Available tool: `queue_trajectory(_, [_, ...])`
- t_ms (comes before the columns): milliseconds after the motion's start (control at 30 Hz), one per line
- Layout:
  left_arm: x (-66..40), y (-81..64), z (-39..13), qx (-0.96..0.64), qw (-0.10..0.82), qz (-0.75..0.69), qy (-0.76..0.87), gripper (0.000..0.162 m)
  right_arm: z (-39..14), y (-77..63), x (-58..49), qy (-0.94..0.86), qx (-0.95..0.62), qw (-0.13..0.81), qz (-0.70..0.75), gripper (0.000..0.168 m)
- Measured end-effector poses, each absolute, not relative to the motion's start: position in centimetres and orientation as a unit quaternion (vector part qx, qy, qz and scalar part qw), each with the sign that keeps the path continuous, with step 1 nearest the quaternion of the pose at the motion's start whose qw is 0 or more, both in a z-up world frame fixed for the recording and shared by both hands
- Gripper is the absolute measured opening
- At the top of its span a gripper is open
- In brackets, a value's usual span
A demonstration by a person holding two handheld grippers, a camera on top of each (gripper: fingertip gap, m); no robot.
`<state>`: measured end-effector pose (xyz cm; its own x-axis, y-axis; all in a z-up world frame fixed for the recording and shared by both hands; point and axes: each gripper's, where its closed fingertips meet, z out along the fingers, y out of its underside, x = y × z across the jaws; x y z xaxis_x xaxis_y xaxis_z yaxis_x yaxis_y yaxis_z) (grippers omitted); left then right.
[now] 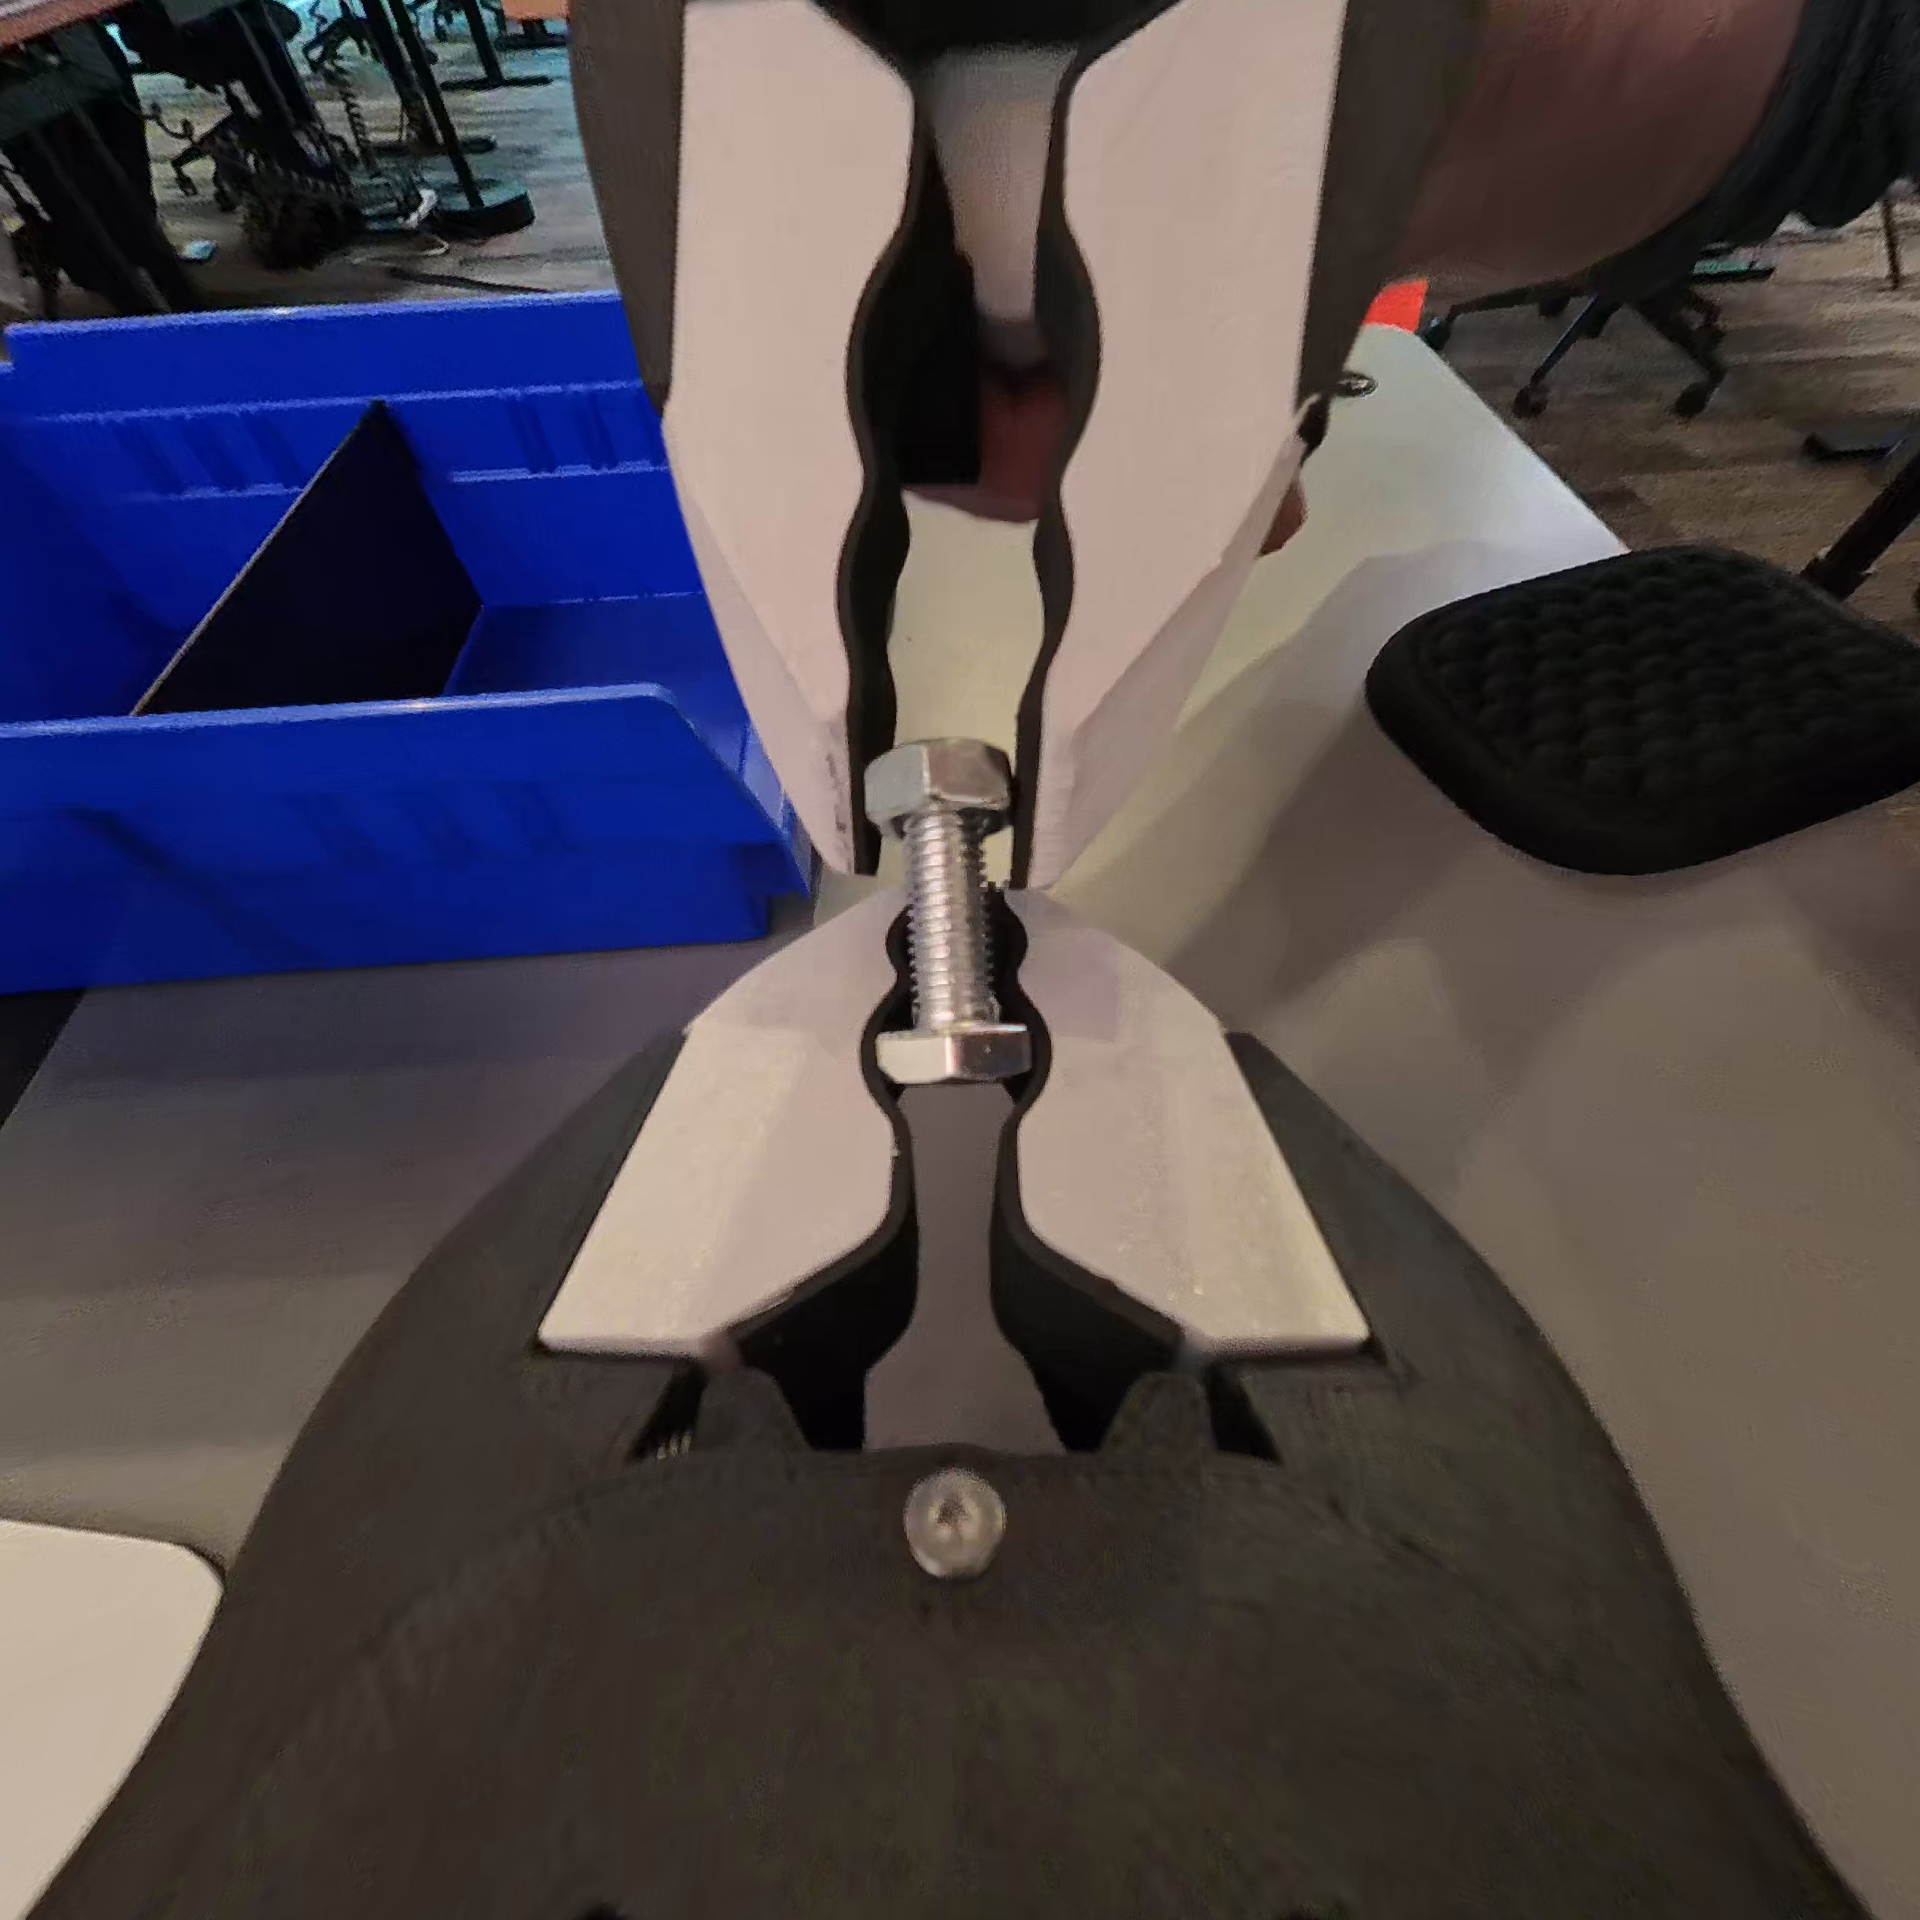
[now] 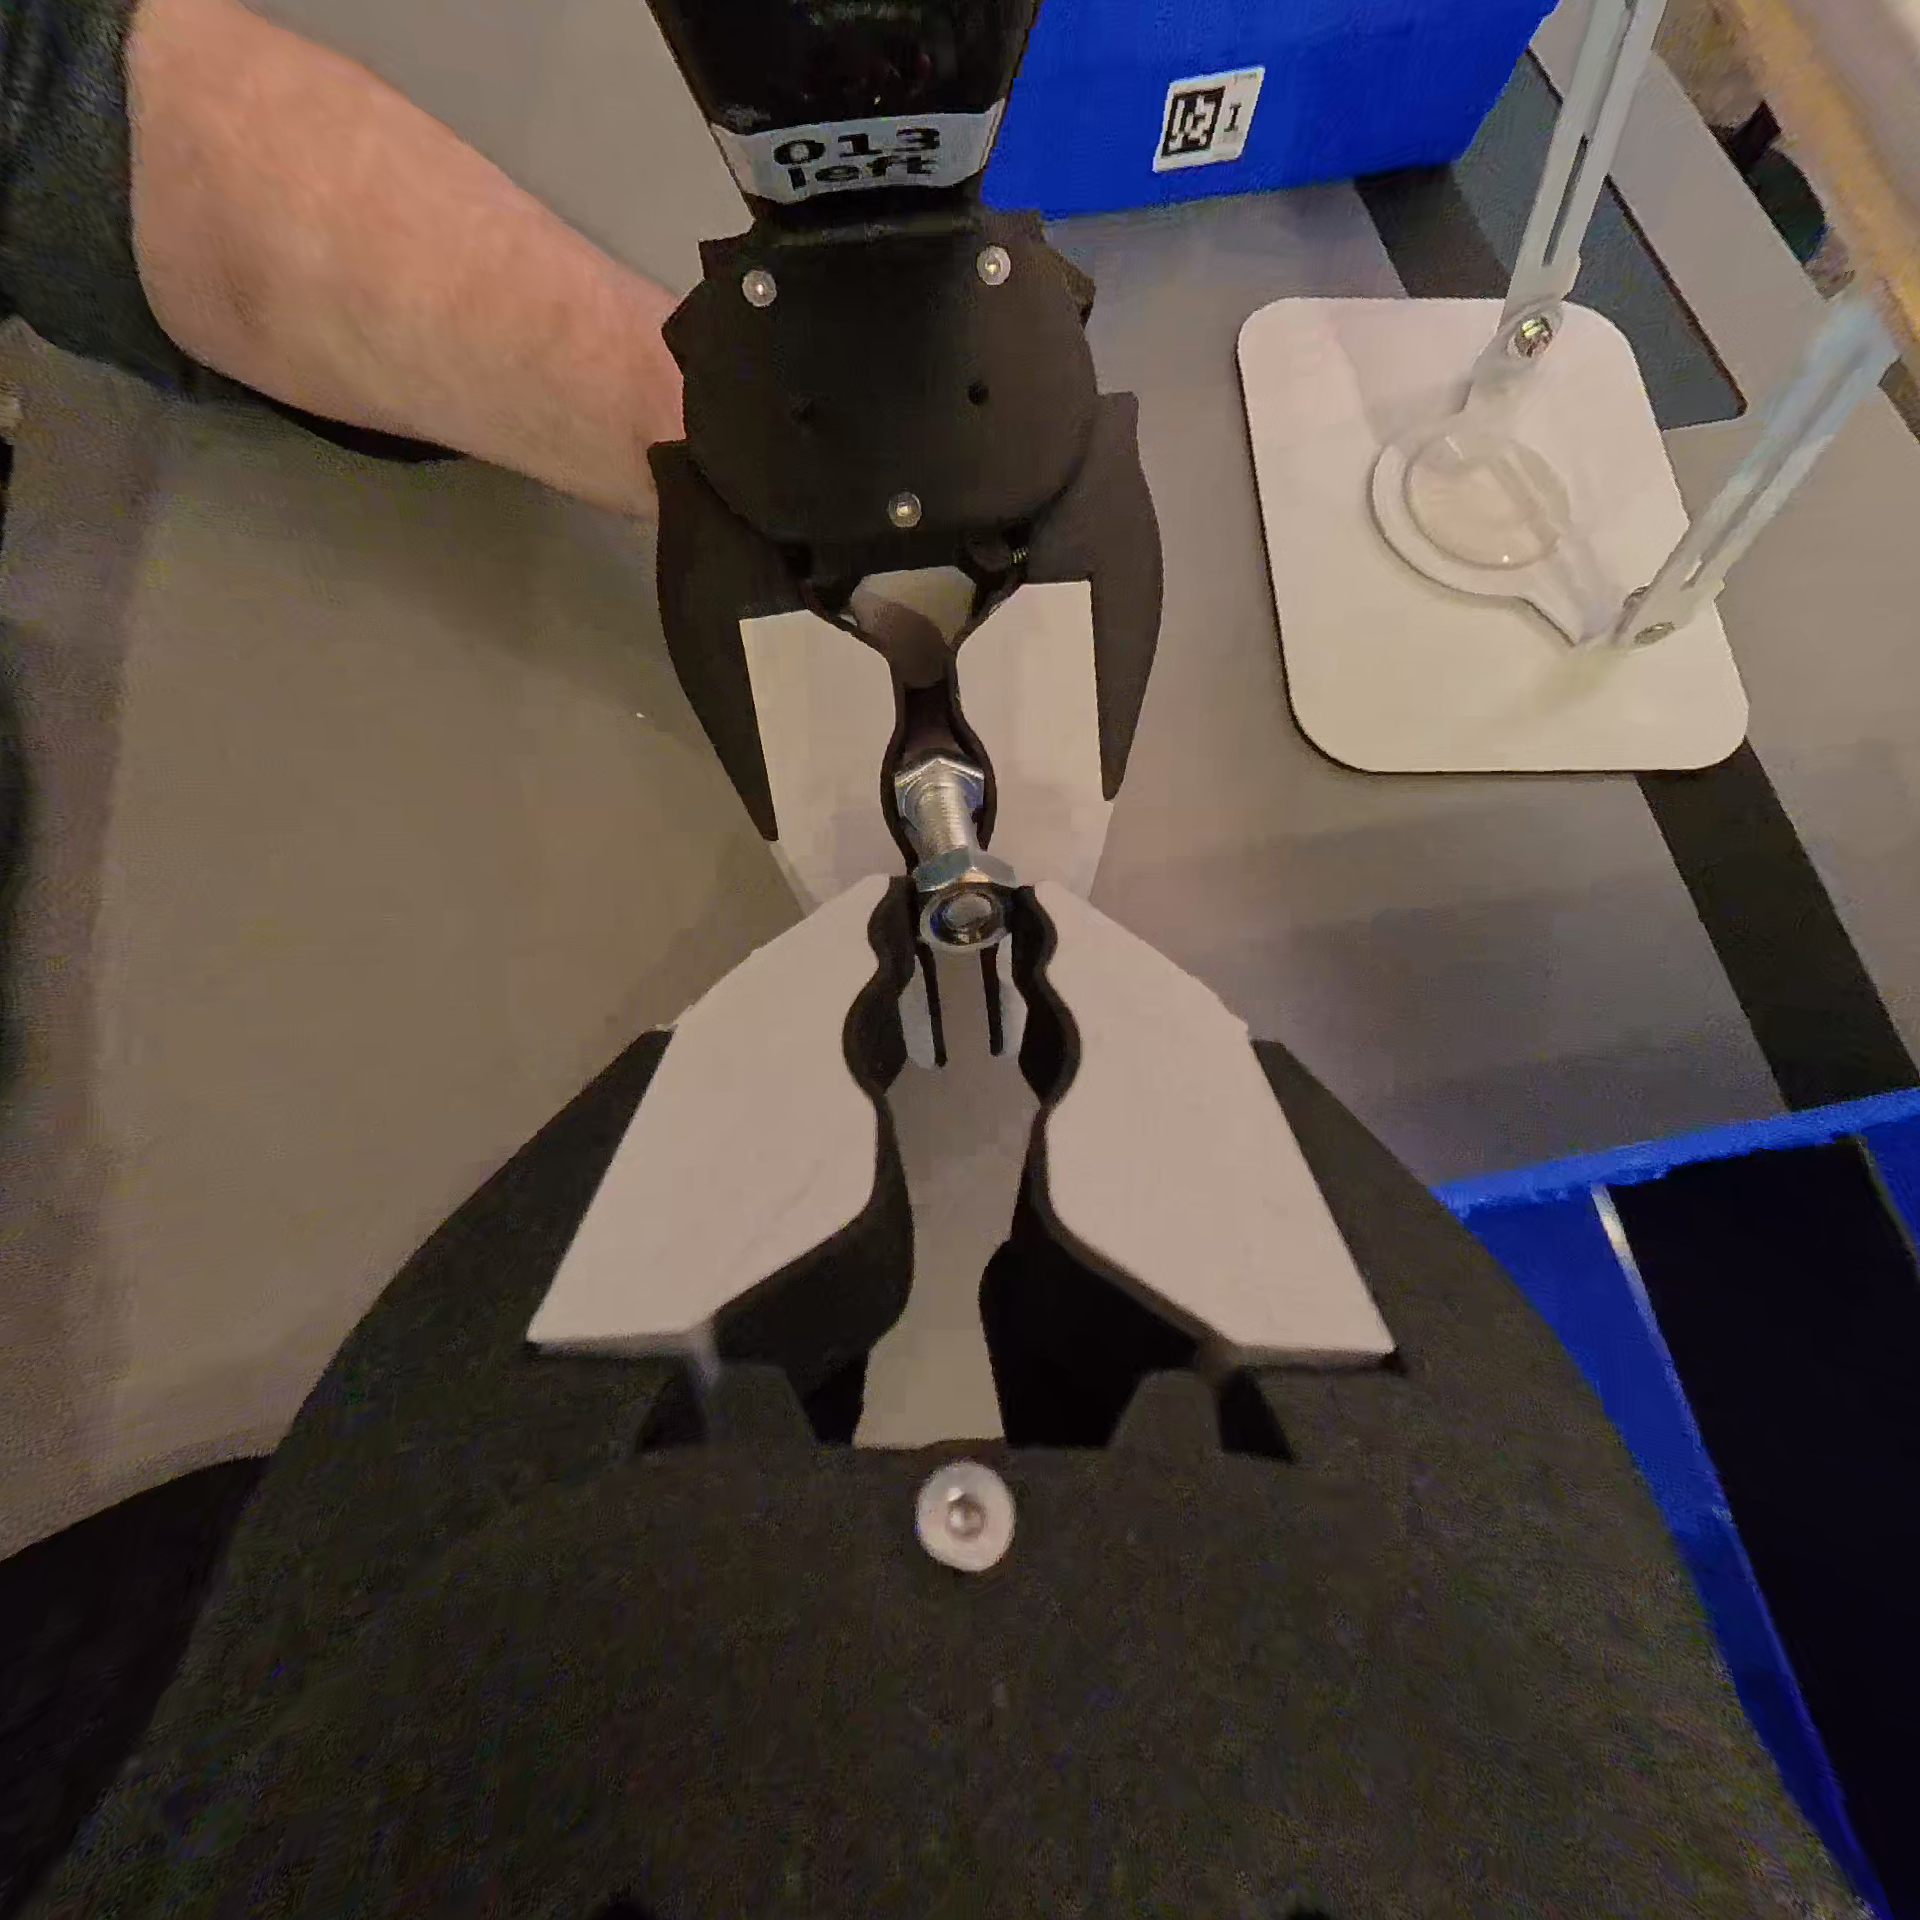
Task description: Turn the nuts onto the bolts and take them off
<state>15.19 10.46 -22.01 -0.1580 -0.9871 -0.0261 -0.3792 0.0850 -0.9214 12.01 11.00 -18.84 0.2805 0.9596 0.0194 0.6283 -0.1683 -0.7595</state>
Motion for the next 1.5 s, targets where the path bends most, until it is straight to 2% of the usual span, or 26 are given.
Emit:
queue_trajectory(200, [15.2, 10.9, -23.3, -0.546, 0.37, -0.359, 0.661, 0.011, -19.3, 11.0, 12.1, -0.585, -0.74, 0.301, 0.141, 0.018])
queue_trajectory(433, [15.1, 11.5, -23.8, -0.559, 0.376, -0.317, 0.668, 0.009, -19.4, 11.1, 12.2, -0.589, -0.744, 0.294, 0.114, 0.018])
queue_trajectory(567, [15.0, 9.8, -23.7, -0.541, 0.334, -0.367, 0.679, 0.01, -19.3, 10.5, 12.2, -0.675, -0.663, 0.313, 0.074, 0.018])
queue_trajectory(700, [14.5, 7.4, -23.7, -0.519, 0.254, -0.439, 0.688, 0.01, -19.3, 9.8, 11.9, -0.797, -0.491, 0.346, -0.054, 0.018])
queue_trajectory(767, [14.6, 7.6, -24.0, -0.52, 0.259, -0.442, 0.683, 0.009, -19.5, 10.0, 11.9, -0.801, -0.491, 0.337, -0.066, 0.019])
queue_trajectory(833, [14.7, 8.4, -23.8, -0.529, 0.277, -0.428, 0.678, 0.009, -19.2, 10.6, 11.9, -0.764, -0.544, 0.344, -0.031, 0.039])
queue_trajectory(900, [14.6, 9.5, -23.8, -0.537, 0.306, -0.398, 0.678, 0.009, -18.8, 10.6, 12.0, -0.707, -0.618, 0.34, 0.059, 0.042])
queue_trajectory(1033, [14.8, 11.0, -24.0, -0.549, 0.353, -0.341, 0.676, 0.01, -18.3, 10.7, 11.9, -0.571, -0.721, 0.319, 0.231, 0.036])
queue_trajectory(1100, [15.0, 11.2, -24.1, -0.55, 0.365, -0.315, 0.682, 0.01, -19.0, 10.8, 12.1, -0.539, -0.747, 0.302, 0.248, 0.033])
queue_trajectory(1200, [15.2, 11.1, -24.1, -0.551, 0.374, -0.305, 0.681, 0.01, -19.6, 10.4, 12.0, -0.534, -0.751, 0.288, 0.259, 0.019])
queue_trajectory(1367, [15.2, 9.9, -23.6, -0.543, 0.338, -0.37, 0.673, 0.009, -19.2, 10.2, 11.8, -0.614, -0.695, 0.322, 0.191, 0.018])
queue_trajectory(1500, [14.9, 8.1, -23.4, -0.525, 0.278, -0.44, 0.673, 0.009, -19.3, 9.8, 11.8, -0.755, -0.554, 0.349, 0.019, 0.018])
